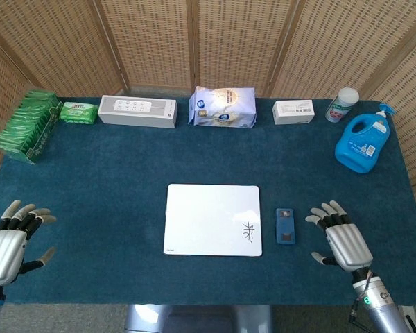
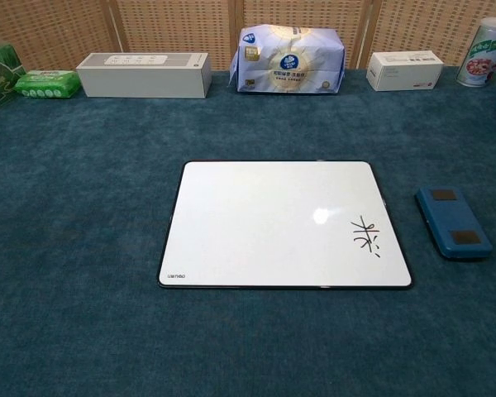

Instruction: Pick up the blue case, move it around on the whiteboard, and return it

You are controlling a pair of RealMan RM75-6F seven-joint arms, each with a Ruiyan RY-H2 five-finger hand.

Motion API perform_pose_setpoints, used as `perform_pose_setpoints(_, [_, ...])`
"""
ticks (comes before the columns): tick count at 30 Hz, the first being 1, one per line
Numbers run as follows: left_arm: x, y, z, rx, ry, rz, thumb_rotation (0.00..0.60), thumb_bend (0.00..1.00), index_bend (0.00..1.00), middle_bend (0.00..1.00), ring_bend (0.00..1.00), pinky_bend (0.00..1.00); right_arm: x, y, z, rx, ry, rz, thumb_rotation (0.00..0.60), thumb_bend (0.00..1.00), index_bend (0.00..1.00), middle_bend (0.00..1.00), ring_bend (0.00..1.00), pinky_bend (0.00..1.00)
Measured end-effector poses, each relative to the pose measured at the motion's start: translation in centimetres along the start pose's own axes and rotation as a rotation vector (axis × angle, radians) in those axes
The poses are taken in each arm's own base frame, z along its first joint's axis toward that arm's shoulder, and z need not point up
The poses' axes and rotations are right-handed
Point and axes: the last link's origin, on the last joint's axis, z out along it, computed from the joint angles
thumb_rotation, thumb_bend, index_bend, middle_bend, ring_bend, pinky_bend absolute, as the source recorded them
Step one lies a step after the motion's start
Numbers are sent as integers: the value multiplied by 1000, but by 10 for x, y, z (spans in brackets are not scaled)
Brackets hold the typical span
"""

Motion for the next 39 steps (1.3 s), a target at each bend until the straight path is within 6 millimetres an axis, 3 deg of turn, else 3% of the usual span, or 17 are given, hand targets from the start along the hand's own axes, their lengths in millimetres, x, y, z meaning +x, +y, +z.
perform_pose_setpoints(3, [1,0,0,1,2,4,600,321,324,278,175,73,-4,-8,9,25,-69,-5,591,22,272,182,0,17])
perform_pose_setpoints(8, [3,-2,0,11,4,6,600,322,324,278,175,71,-4,-23,28,70,-151,3,508,35,292,180,0,1])
perform_pose_setpoints(12, [3,-4,-1,18,3,5,600,322,324,278,175,70,-3,-34,40,101,-165,2,481,33,303,173,0,0])
perform_pose_setpoints(21, [3,-4,-1,21,4,4,600,322,339,278,175,54,-4,-50,60,143,-219,-20,339,34,331,128,0,0])
perform_pose_setpoints(39, [4,-10,-7,36,13,-4,600,323,345,278,175,53,-25,-57,96,112,-249,-56,289,34,332,84,0,0])
